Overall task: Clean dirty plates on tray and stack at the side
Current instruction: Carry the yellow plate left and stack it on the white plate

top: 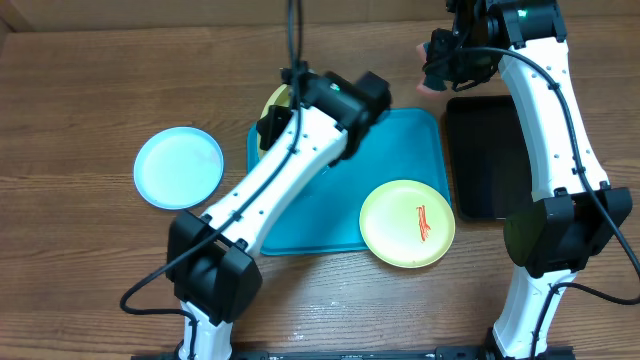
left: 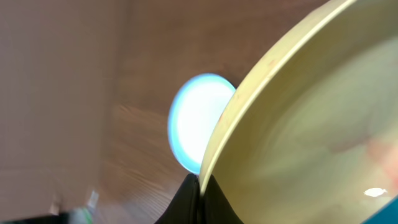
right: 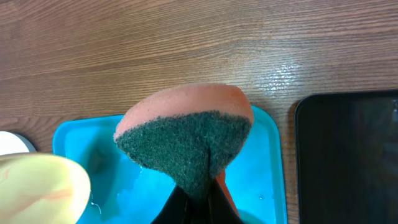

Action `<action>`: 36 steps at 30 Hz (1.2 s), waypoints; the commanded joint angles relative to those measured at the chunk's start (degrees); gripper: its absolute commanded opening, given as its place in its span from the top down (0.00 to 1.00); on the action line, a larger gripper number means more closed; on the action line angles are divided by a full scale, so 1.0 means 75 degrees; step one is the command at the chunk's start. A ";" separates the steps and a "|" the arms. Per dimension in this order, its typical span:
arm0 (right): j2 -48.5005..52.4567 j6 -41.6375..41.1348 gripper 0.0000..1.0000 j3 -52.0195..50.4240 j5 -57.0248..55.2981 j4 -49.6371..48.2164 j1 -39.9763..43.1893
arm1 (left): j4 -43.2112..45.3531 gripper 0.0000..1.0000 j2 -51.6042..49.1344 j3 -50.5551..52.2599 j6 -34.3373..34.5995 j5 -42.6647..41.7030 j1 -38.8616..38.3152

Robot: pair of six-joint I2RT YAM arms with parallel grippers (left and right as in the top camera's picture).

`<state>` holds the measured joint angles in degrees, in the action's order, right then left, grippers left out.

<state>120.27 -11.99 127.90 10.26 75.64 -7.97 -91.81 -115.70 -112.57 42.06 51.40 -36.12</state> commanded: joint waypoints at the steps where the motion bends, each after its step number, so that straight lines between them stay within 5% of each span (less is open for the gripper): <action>1: -0.0233 -0.0006 0.96 0.0064 -0.0017 -0.0026 0.0015 | 0.0405 0.96 0.0259 -0.0012 -0.0997 -0.2084 0.0778; 7: -0.0233 -0.0003 0.96 0.0064 -0.0047 0.0023 0.0017 | 0.1116 0.95 0.0274 -0.0012 -0.2276 -0.4677 0.1950; 18: -0.0233 -0.0003 0.96 0.0064 -0.0163 0.0096 0.0015 | 0.1271 0.96 0.0411 -0.0009 -0.3407 -0.7248 0.4409; 36: -0.0233 -0.0006 0.96 0.0064 -0.0361 0.0160 0.0015 | 0.1070 0.96 0.0737 -0.0006 -0.3914 -0.7857 0.7708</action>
<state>120.27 -11.97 127.90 8.27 77.17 -7.97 -83.74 -114.56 -112.55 14.57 -5.93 18.74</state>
